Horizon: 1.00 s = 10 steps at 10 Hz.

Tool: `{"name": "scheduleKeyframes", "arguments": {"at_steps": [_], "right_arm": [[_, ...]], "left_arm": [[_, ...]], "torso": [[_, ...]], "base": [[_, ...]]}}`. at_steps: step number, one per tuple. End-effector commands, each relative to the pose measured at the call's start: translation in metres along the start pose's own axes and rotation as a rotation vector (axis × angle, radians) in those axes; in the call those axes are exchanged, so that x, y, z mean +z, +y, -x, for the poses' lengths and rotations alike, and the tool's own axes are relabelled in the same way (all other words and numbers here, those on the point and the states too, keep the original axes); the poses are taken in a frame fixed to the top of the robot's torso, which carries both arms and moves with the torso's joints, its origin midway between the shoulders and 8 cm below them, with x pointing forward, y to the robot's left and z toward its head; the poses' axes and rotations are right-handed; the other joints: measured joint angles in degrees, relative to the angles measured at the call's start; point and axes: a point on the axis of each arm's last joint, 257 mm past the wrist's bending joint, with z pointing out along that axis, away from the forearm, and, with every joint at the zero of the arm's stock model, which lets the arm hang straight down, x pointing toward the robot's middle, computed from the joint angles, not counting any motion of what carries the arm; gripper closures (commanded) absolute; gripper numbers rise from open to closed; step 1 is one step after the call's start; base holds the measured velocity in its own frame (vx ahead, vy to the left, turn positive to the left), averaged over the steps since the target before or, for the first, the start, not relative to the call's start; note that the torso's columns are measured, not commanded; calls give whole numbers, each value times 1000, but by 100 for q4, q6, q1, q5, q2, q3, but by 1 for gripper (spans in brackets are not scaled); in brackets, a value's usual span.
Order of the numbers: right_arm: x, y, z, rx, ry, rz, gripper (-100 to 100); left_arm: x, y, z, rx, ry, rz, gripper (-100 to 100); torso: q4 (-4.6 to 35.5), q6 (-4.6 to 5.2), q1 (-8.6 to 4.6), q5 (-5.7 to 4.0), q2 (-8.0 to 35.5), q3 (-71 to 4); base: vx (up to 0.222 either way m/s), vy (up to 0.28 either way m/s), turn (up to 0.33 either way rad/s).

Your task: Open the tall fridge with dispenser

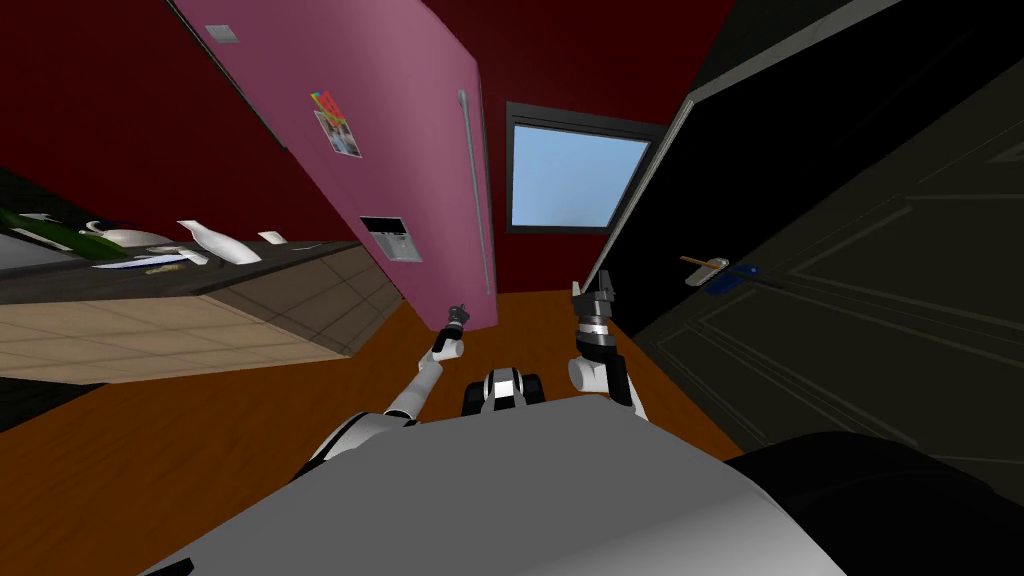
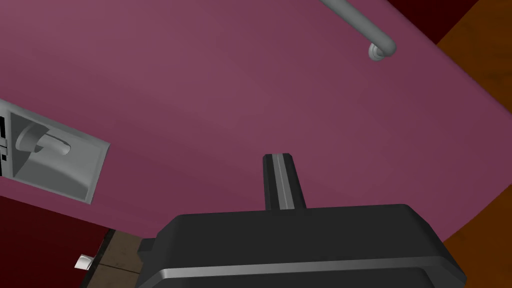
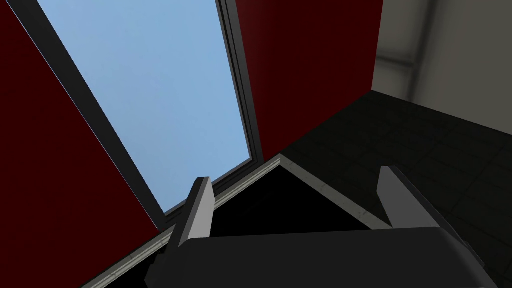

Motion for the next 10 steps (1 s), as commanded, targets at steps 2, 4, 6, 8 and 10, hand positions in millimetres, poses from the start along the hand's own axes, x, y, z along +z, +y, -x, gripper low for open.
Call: {"name": "scheduleKeyframes", "arguments": {"at_steps": [2,4,6,8,10], "right_arm": [[0,0,0,0,0,0,0],[0,0,0,0,0,0,0],[0,0,0,0,0,0,0],[0,0,0,0,0,0,0],[0,0,0,0,0,0,0]], "left_arm": [[17,-13,-9,-25,-3,2,-100],[27,-20,-14,-40,-5,6,-100],[35,-26,-19,-53,-6,9,-100],[45,-34,-26,-70,-6,14,-100],[53,-40,-32,-84,-6,18,-100]], "torso": [[-14,3,-8,-2,-35,-26],[6,2,29,8,31,16],[12,2,34,10,49,28],[9,2,20,6,41,22],[5,1,28,7,25,12]], "base": [[131,-88,17],[137,-67,14],[124,-60,17],[119,-84,18],[135,-70,14]]}}
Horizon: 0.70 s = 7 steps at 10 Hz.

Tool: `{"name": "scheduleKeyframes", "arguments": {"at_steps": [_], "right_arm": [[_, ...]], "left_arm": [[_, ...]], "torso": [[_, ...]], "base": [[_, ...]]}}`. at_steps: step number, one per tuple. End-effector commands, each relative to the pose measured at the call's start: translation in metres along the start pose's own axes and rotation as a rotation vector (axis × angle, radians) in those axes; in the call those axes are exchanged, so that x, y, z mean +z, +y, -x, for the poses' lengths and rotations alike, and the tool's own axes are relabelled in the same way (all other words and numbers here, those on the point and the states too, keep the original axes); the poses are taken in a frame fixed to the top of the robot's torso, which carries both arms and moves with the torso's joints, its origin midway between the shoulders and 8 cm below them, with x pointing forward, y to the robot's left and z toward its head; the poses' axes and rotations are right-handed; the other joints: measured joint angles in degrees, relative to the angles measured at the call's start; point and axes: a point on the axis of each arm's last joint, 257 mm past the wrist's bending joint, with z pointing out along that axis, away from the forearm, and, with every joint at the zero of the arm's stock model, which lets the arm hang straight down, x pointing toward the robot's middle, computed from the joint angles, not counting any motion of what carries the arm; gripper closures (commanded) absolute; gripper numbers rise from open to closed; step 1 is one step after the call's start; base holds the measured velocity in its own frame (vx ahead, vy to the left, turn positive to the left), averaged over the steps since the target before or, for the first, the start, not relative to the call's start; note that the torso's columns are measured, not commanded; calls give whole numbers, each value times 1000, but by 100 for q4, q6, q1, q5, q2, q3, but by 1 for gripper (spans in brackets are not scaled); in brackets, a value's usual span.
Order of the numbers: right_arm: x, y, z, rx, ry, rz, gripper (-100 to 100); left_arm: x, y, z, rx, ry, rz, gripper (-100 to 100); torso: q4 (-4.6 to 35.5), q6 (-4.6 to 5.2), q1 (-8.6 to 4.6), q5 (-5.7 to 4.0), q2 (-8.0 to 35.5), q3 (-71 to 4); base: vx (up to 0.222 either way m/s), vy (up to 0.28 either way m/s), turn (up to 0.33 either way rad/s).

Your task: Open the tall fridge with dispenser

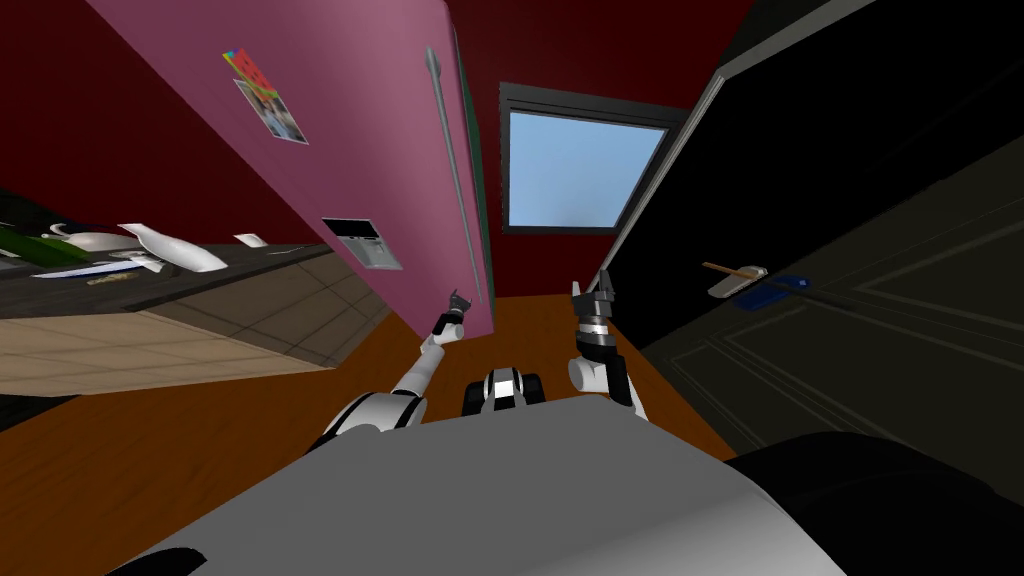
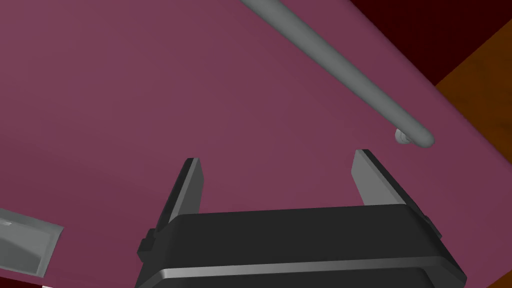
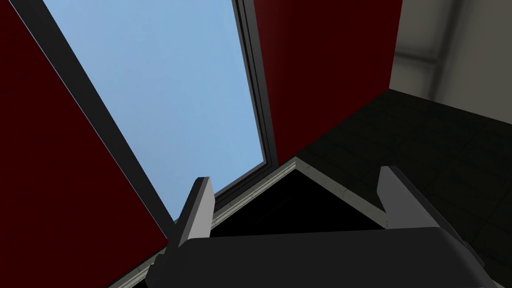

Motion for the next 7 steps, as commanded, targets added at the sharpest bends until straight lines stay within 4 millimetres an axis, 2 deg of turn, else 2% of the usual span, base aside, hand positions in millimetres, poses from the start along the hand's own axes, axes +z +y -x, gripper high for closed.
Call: {"name": "scheduleKeyframes", "arguments": {"at_steps": [1,7], "right_arm": [[0,0,0,0,0,0,0],[0,0,0,0,0,0,0]], "left_arm": [[12,-10,-11,-22,1,8,-100],[36,-29,-34,-71,6,28,-100]], "torso": [[2,0,3,2,10,5],[1,1,-11,-2,5,3]], "base": [[124,-99,17],[128,-72,18]]}}
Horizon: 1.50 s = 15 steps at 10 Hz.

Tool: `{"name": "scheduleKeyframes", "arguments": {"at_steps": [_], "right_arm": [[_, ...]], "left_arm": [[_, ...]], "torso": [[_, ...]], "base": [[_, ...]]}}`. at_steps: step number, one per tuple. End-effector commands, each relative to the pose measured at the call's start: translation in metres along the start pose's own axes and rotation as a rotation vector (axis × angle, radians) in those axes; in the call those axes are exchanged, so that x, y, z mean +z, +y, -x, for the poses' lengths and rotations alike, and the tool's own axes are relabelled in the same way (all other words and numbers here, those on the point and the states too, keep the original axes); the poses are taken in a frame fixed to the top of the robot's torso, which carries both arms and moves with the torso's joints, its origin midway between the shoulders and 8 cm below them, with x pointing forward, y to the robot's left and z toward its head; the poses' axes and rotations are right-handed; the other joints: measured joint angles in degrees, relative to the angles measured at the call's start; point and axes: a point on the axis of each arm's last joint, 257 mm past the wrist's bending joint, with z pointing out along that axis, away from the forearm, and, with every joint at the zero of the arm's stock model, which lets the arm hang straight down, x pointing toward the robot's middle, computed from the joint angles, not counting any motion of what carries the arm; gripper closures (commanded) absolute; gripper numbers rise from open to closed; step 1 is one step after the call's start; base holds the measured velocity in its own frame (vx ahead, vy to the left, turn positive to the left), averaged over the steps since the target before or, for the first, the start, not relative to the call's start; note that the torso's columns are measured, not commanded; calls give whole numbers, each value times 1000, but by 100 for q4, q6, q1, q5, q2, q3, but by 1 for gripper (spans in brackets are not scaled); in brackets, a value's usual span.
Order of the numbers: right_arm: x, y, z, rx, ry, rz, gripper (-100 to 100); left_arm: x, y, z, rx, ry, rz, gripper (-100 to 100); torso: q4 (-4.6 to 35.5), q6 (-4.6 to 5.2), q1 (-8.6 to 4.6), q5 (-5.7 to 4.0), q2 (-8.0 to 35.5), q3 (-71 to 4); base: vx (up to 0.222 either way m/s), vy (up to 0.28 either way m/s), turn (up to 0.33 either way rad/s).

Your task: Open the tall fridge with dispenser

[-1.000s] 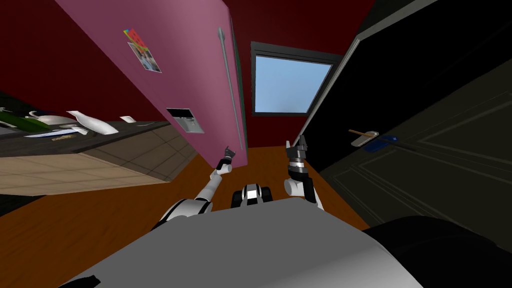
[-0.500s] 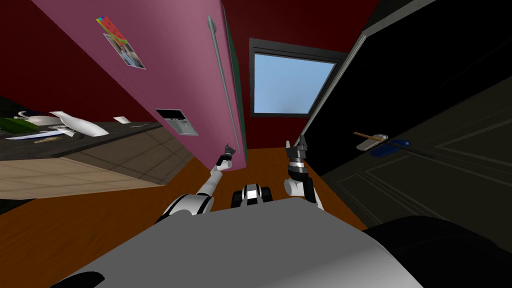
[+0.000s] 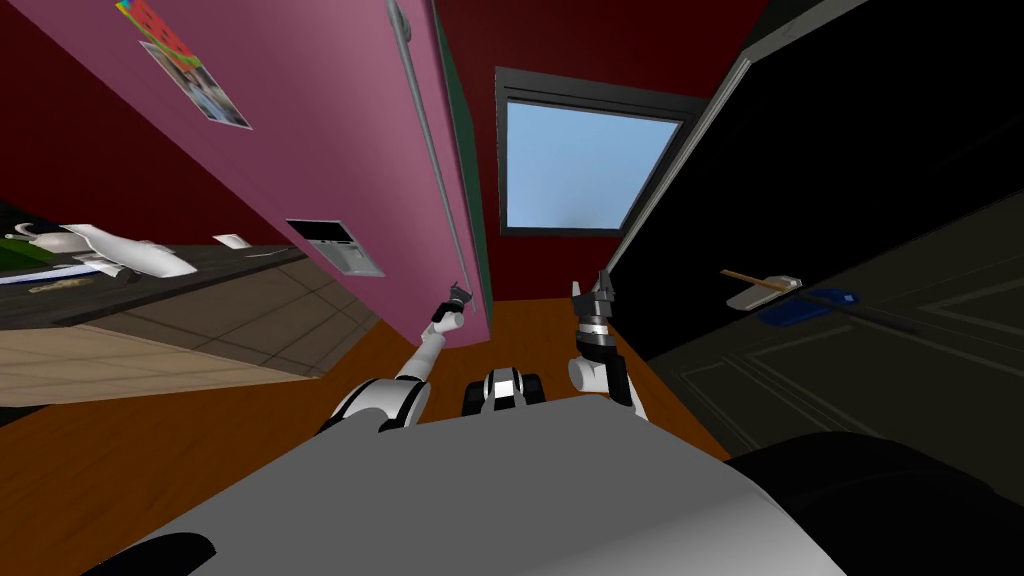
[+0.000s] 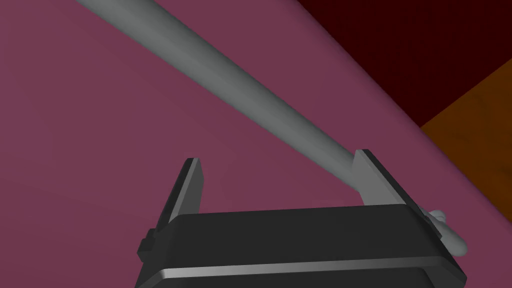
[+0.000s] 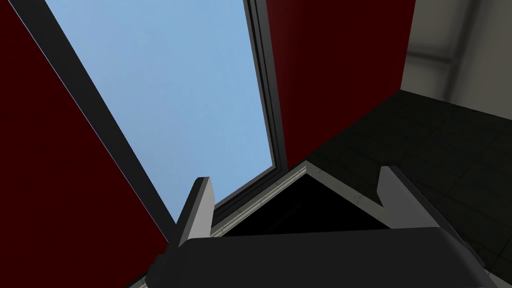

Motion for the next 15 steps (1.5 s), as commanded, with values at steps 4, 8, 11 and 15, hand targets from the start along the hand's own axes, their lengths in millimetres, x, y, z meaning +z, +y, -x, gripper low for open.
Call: {"name": "scheduleKeyframes", "arguments": {"at_steps": [4,8,11,15], "right_arm": [[0,0,0,0,0,0,0],[0,0,0,0,1,0,0],[0,0,0,0,0,0,0],[0,0,0,0,0,0,0]], "left_arm": [[3,7,-15,-9,19,24,100],[0,32,-46,-1,74,72,100],[-4,49,-66,3,110,105,100],[-9,66,-86,6,147,139,100]], "torso": [[12,-5,23,3,26,16],[15,-16,8,-28,13,7],[24,-26,2,-30,-1,-1],[26,-17,12,-21,29,18]], "base": [[4,11,-20],[-211,252,-125],[-196,226,-85],[-197,227,-94]]}}
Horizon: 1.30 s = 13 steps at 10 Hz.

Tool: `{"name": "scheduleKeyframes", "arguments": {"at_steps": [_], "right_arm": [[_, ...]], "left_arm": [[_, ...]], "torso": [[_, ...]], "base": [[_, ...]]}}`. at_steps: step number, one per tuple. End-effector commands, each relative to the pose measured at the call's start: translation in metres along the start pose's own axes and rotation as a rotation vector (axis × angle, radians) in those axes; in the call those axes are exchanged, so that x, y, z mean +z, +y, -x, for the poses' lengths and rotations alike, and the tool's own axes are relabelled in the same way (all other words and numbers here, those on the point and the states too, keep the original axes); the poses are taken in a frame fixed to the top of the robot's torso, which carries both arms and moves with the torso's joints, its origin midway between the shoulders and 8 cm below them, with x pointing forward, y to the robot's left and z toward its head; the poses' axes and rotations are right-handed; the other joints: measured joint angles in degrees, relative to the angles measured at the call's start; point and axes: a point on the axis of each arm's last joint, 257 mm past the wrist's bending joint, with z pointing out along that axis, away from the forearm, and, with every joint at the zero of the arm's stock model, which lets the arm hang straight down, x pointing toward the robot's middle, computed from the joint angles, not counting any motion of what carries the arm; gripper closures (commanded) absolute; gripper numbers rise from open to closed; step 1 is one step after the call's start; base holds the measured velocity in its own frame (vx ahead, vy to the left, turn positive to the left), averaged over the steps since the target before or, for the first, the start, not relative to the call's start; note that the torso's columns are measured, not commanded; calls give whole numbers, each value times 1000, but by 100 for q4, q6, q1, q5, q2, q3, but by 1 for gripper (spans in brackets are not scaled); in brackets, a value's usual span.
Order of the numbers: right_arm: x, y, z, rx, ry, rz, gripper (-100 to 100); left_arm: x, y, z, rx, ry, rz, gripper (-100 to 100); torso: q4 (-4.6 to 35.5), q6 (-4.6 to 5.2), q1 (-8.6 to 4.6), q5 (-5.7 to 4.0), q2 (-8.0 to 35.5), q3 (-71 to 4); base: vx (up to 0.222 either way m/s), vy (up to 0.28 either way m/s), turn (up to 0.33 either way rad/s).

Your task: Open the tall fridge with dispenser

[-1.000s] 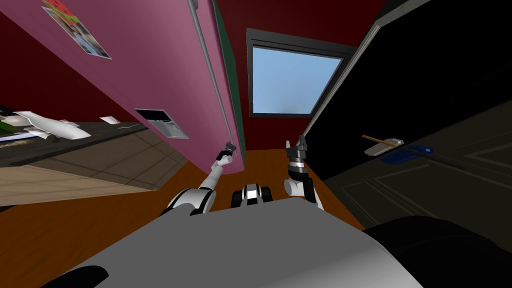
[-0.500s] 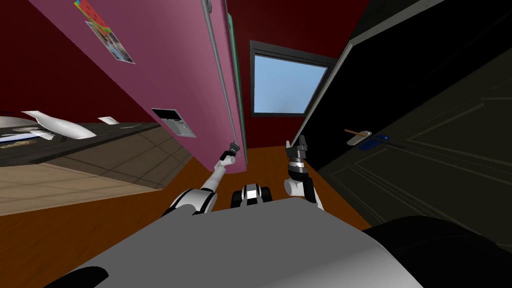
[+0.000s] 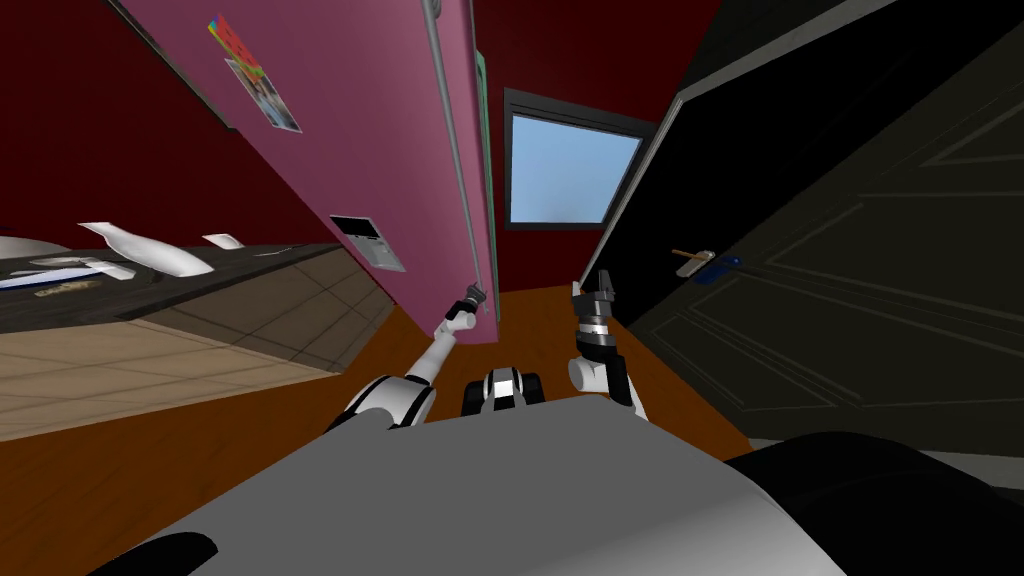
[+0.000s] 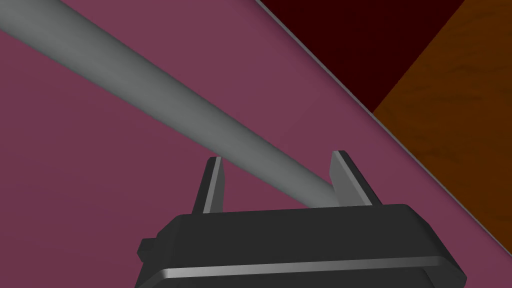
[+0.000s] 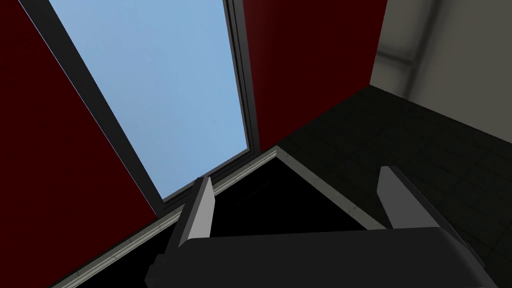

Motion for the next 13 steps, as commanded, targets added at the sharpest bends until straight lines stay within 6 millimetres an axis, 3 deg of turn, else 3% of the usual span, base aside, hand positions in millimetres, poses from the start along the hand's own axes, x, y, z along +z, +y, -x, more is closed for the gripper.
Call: {"name": "scheduleKeyframes", "arguments": {"at_steps": [1,2,3,5,11,13], "right_arm": [[0,0,0,0,0,0,0],[0,0,0,0,0,0,0],[0,0,0,0,0,0,0],[0,0,0,0,0,0,0],[0,0,0,0,0,0,0],[0,0,0,0,0,0,0]], "left_arm": [[-1,11,-16,24,31,21,100],[-1,20,-26,25,49,38,100],[-2,20,-19,7,33,35,100],[-6,42,-39,12,73,77,100],[-13,67,-68,24,132,126,100],[-20,84,-87,31,171,161,100]], "torso": [[0,-7,-14,0,-15,-4],[1,2,-8,4,-19,-8],[-5,10,0,5,-8,-3],[-12,16,-16,6,-44,-27],[-3,-12,16,13,-20,-12],[-1,-18,22,14,-28,-15]], "base": [[-156,224,-81],[-183,276,-102],[-96,129,-59],[-106,215,-114],[-122,249,-90],[-130,263,-87]]}}
